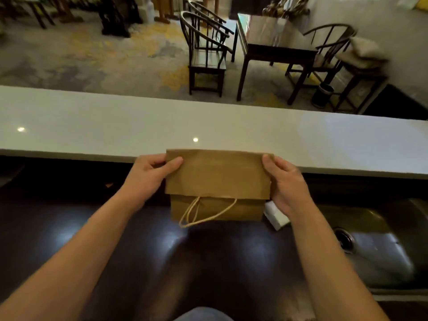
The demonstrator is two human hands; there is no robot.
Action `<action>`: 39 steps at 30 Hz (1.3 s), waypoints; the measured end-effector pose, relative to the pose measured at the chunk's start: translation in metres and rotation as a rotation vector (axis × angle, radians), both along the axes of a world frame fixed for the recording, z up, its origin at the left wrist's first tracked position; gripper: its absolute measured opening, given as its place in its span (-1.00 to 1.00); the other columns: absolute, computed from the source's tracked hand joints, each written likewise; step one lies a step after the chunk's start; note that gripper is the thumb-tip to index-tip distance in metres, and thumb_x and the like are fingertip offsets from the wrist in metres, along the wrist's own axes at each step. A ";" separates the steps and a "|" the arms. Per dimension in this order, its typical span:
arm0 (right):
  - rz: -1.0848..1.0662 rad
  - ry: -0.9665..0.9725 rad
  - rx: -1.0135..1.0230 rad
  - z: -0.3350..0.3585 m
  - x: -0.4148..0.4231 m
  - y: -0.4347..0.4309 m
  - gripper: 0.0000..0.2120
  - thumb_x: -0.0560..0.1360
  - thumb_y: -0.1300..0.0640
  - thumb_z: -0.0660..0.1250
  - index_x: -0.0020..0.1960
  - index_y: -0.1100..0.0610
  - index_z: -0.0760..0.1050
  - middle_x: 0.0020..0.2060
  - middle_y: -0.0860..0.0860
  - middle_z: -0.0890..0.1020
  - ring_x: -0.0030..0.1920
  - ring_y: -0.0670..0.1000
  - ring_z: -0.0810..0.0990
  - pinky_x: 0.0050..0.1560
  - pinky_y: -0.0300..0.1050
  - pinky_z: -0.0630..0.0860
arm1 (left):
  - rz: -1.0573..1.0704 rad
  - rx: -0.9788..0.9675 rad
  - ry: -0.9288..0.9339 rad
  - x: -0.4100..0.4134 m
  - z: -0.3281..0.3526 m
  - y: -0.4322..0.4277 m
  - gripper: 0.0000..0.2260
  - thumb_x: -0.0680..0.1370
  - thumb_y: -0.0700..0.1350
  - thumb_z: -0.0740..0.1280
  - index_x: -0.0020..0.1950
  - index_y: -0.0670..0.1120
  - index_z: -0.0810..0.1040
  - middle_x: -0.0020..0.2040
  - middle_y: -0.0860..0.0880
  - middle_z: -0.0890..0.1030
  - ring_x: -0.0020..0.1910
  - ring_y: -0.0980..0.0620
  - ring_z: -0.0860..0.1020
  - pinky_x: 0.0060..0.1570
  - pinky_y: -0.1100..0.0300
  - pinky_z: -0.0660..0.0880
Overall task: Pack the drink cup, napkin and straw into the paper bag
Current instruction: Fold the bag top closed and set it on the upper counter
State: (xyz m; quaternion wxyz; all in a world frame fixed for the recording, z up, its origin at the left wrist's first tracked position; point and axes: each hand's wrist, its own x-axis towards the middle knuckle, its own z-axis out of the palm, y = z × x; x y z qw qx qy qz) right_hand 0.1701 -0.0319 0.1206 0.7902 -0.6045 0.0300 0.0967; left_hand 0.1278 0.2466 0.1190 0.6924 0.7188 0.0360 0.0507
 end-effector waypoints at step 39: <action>0.081 -0.767 -1.405 0.067 0.136 0.048 -0.86 0.53 0.04 0.36 0.06 -0.06 0.63 -0.06 -0.08 0.64 0.02 0.00 0.53 0.19 0.02 0.40 | -0.041 1.046 -0.194 0.149 0.080 -0.056 -0.84 0.46 -0.04 0.44 0.03 0.07 0.66 -0.07 0.11 0.65 -0.09 0.13 0.59 0.00 0.18 0.57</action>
